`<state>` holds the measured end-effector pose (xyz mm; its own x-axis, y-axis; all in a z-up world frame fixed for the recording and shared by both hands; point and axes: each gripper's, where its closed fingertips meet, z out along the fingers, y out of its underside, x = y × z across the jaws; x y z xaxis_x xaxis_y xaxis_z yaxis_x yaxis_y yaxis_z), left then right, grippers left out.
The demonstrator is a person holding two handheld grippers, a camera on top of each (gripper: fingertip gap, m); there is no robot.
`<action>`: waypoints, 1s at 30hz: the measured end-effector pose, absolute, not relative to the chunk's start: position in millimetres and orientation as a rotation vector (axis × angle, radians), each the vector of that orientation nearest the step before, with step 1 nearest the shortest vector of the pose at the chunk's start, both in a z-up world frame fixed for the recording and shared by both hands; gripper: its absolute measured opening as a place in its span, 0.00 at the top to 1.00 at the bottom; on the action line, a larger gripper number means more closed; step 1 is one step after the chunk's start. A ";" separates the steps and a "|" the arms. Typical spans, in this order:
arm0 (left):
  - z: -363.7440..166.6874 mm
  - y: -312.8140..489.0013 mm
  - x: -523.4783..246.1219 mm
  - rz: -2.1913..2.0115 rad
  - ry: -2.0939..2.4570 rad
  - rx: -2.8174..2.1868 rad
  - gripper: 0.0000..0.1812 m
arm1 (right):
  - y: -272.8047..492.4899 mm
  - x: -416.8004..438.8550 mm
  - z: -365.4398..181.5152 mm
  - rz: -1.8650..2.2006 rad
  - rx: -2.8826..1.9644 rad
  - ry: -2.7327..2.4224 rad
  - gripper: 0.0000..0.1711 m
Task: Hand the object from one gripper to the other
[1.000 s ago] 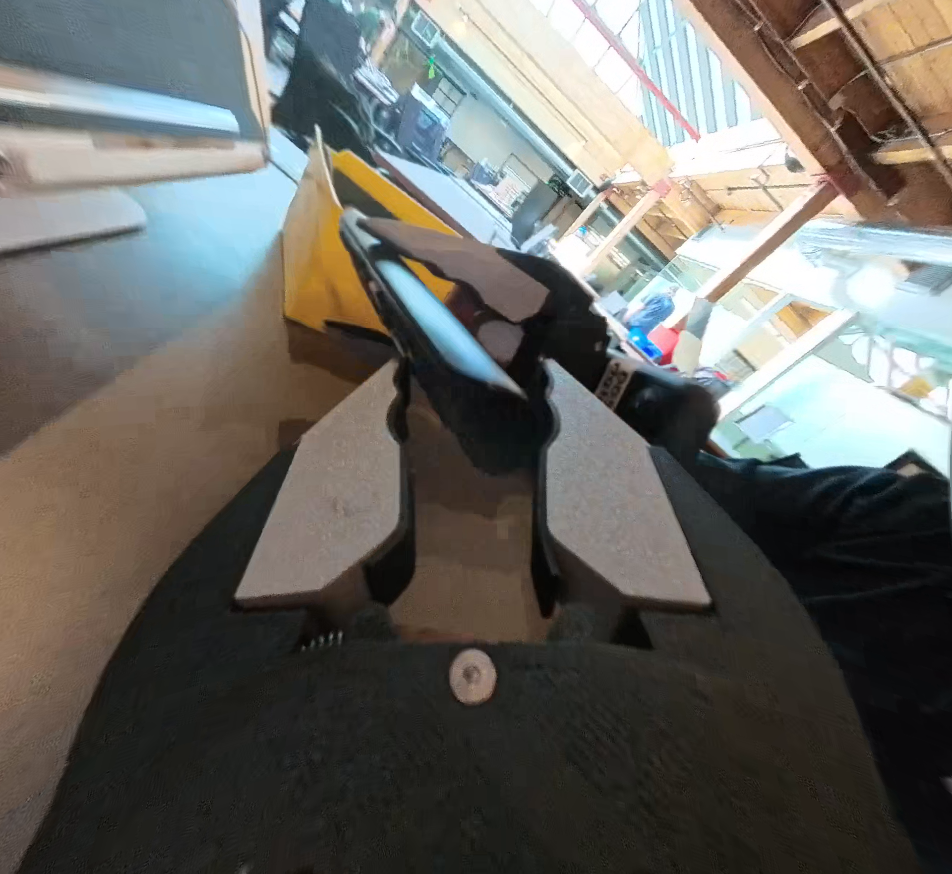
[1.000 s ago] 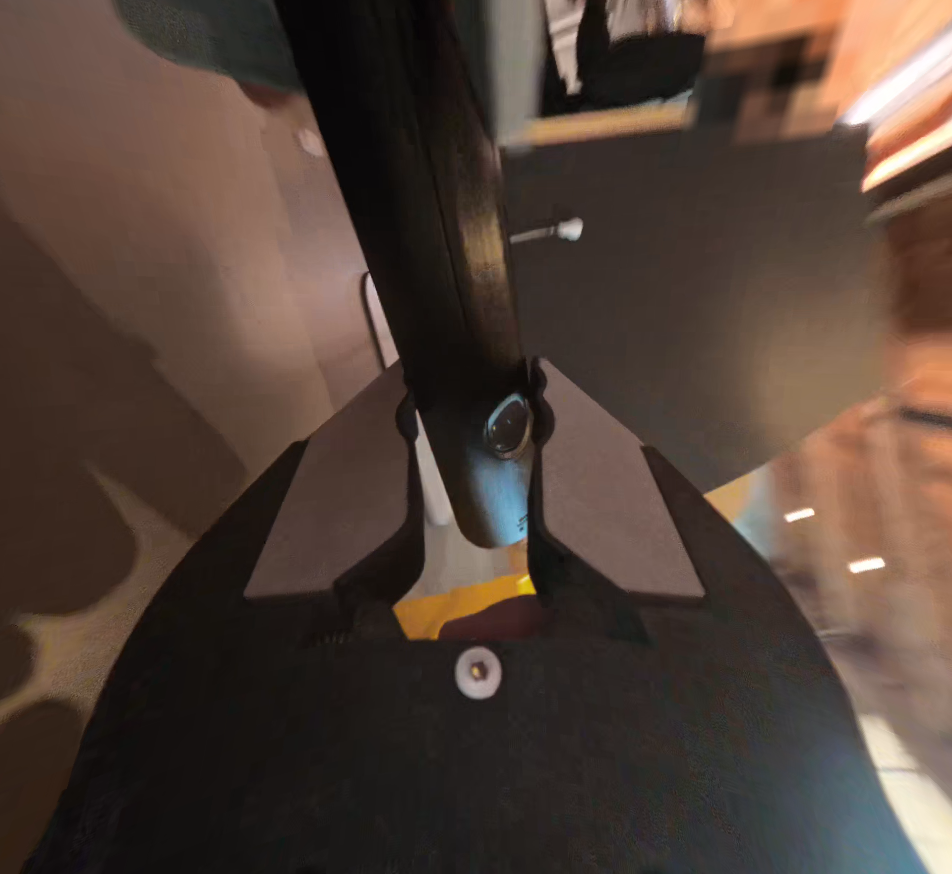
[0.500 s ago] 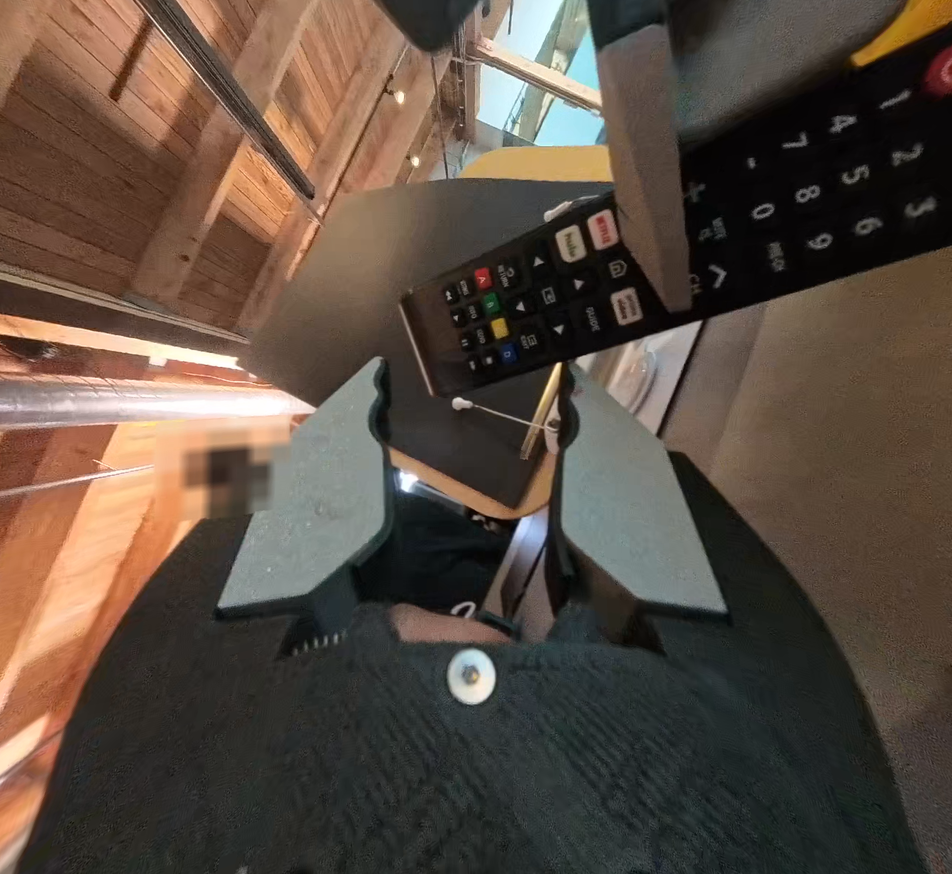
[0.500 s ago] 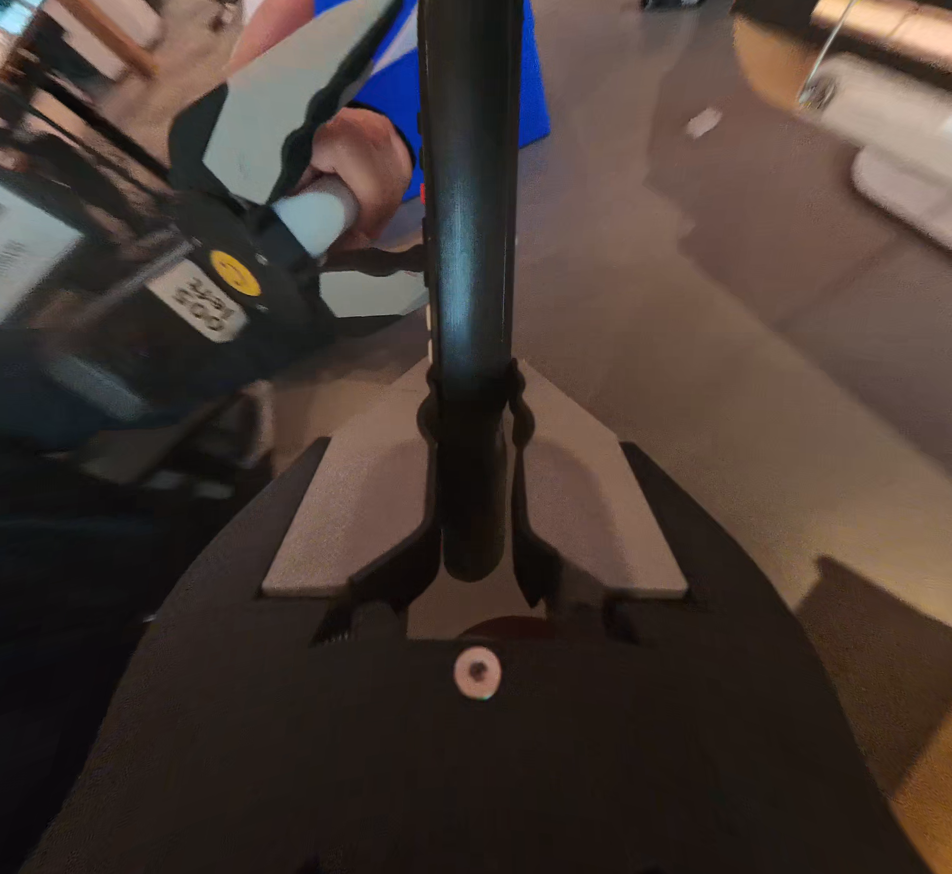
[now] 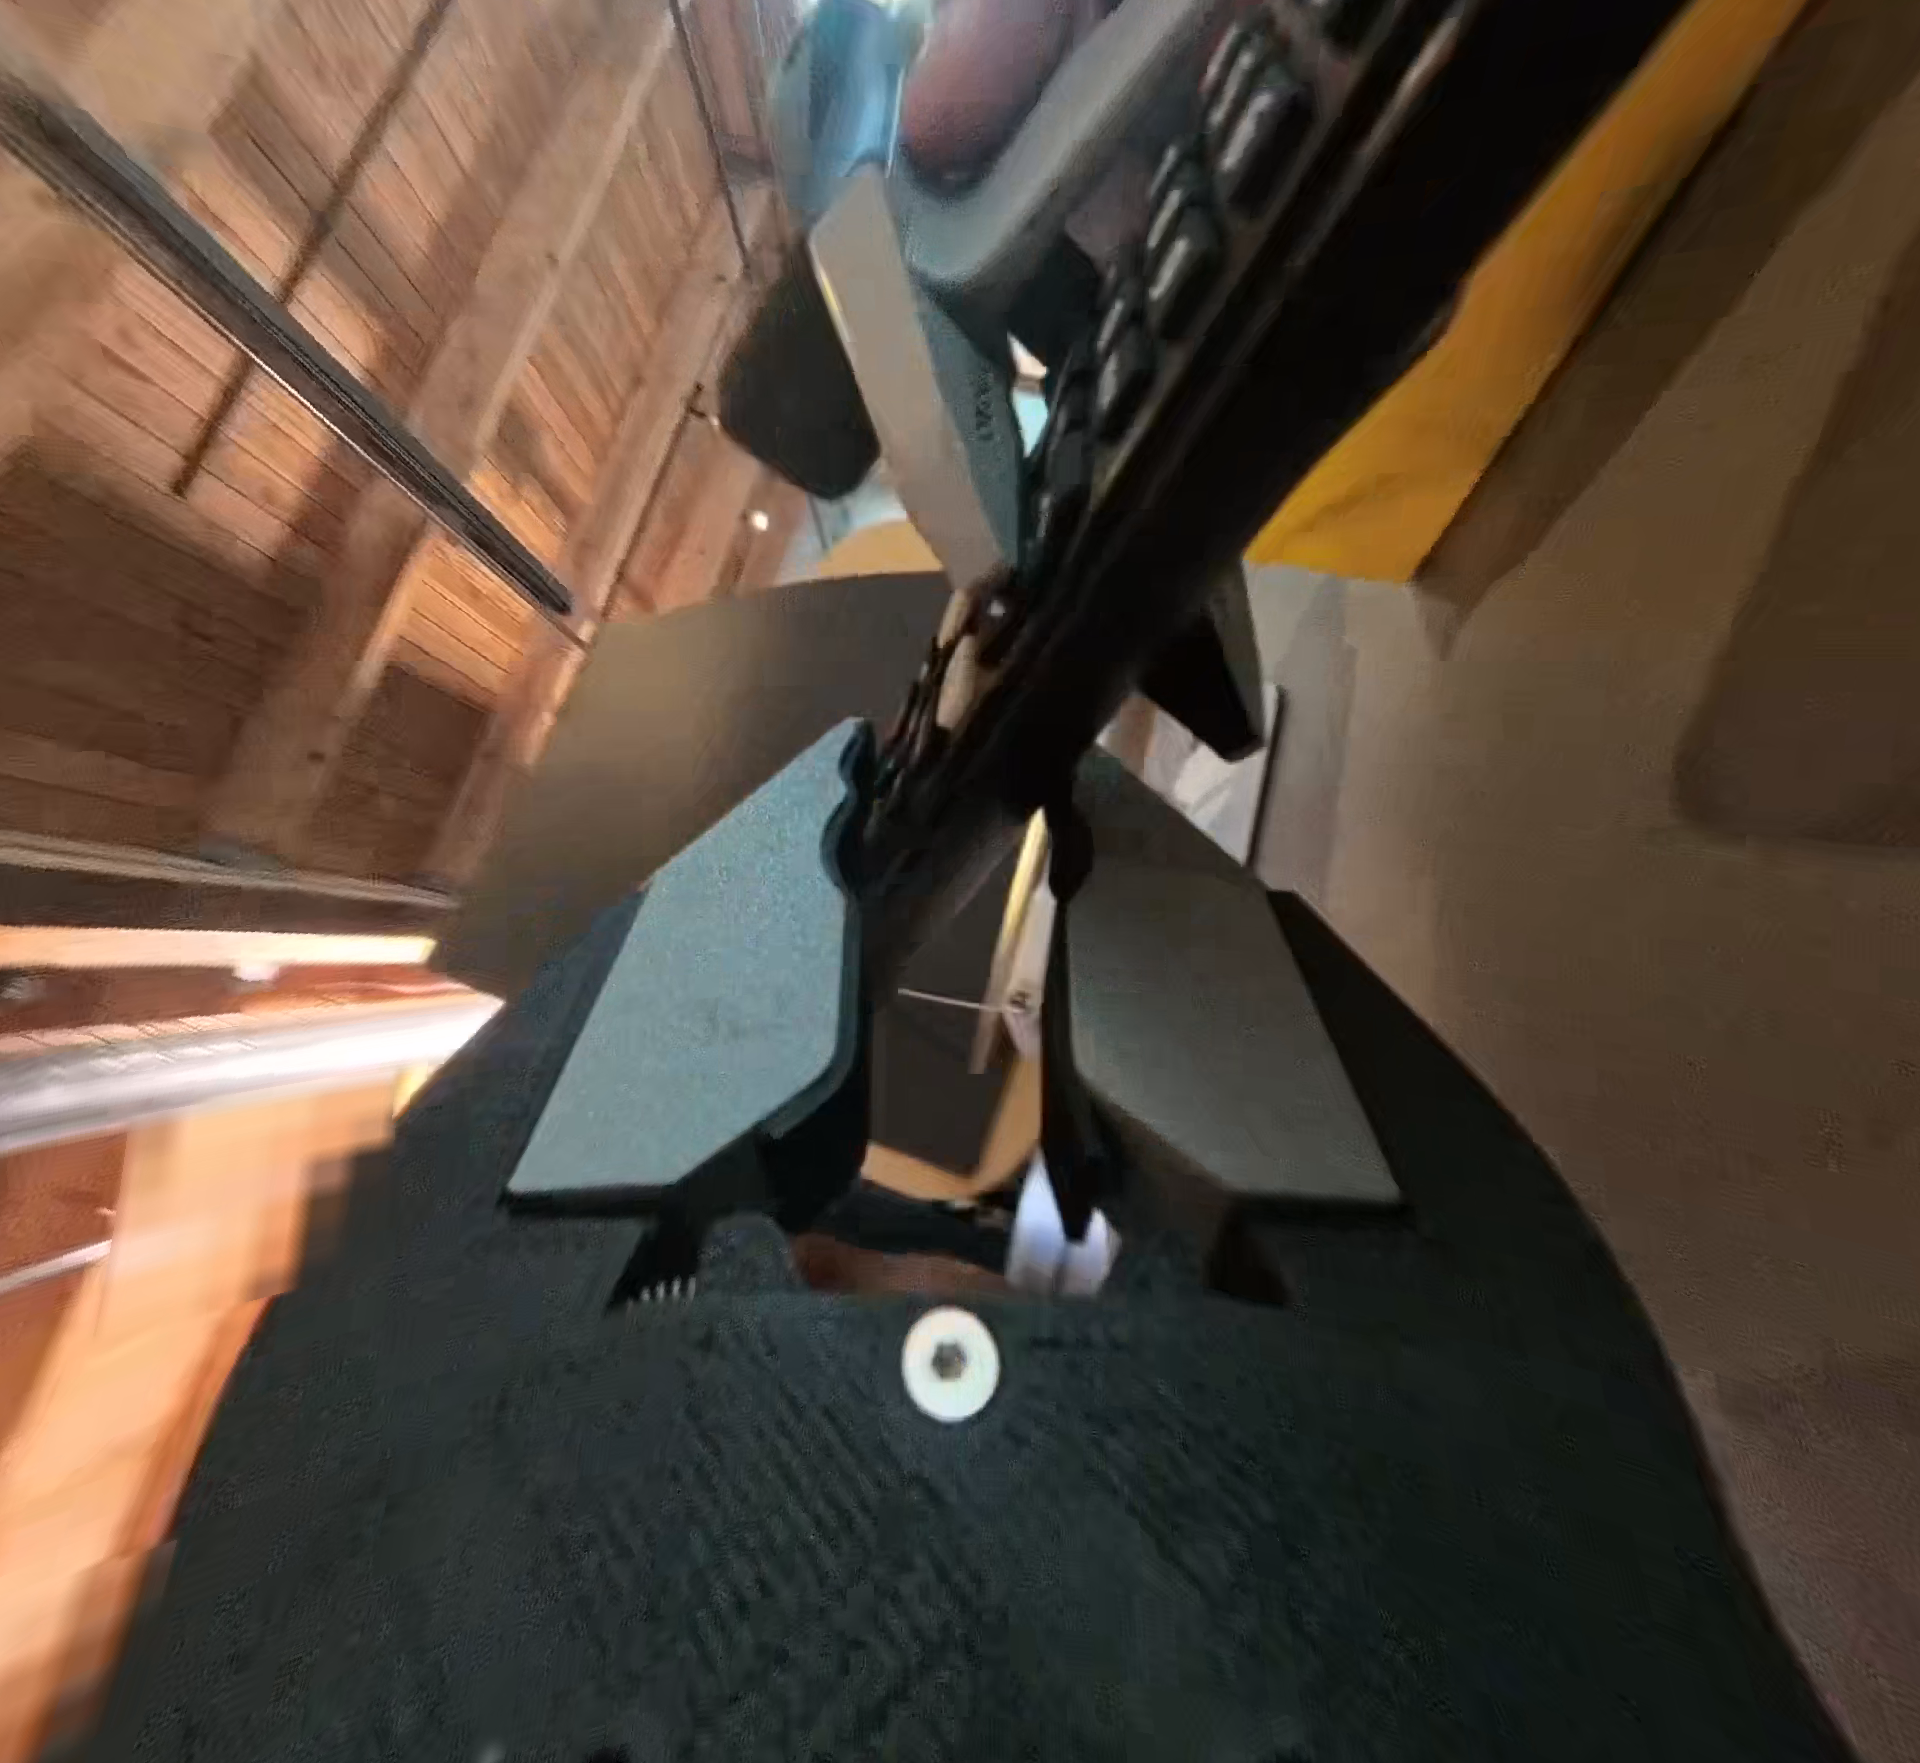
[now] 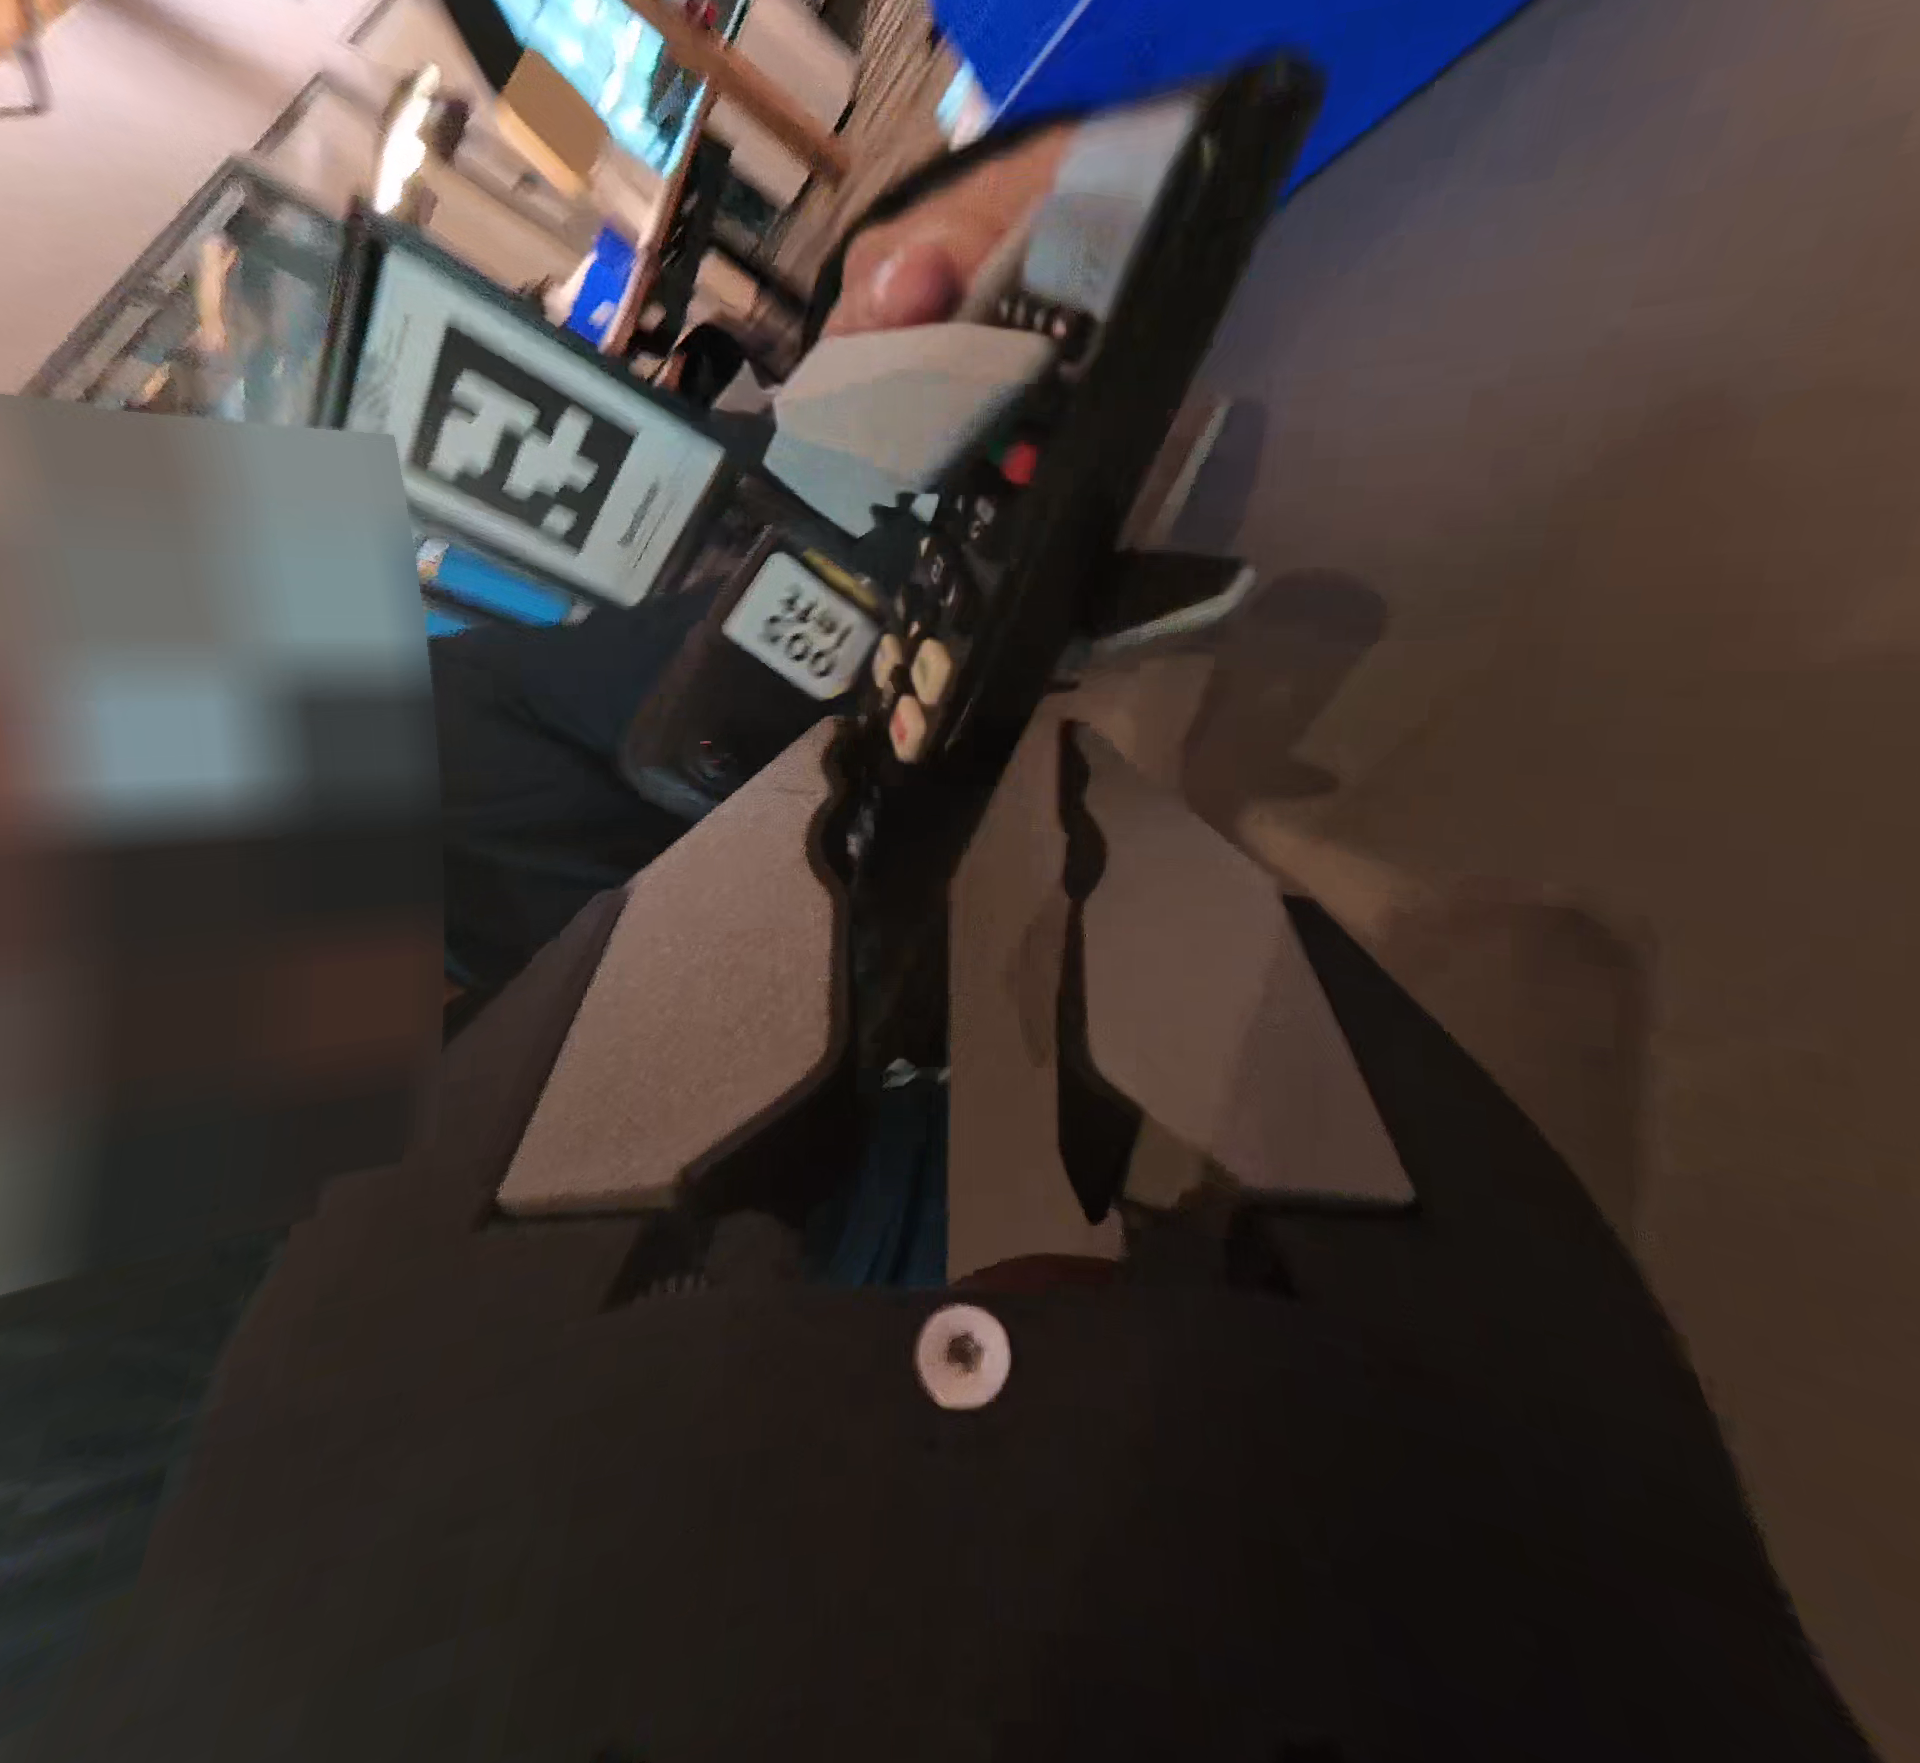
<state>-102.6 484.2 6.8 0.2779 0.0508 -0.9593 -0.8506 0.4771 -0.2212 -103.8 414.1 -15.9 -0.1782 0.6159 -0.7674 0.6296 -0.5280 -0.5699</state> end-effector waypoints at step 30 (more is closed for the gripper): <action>-43.0 493.2 -87.7 -0.373 0.855 -1.595 0.85 | 527.9 31.5 156.7 -2.307 3.084 1.962 0.90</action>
<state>-87.7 493.2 -43.0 0.6752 -0.7031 -0.2231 -0.3141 -0.0004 -0.9494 31.5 527.9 156.7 0.3223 0.9407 -0.1060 -0.0467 -0.0960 -0.9943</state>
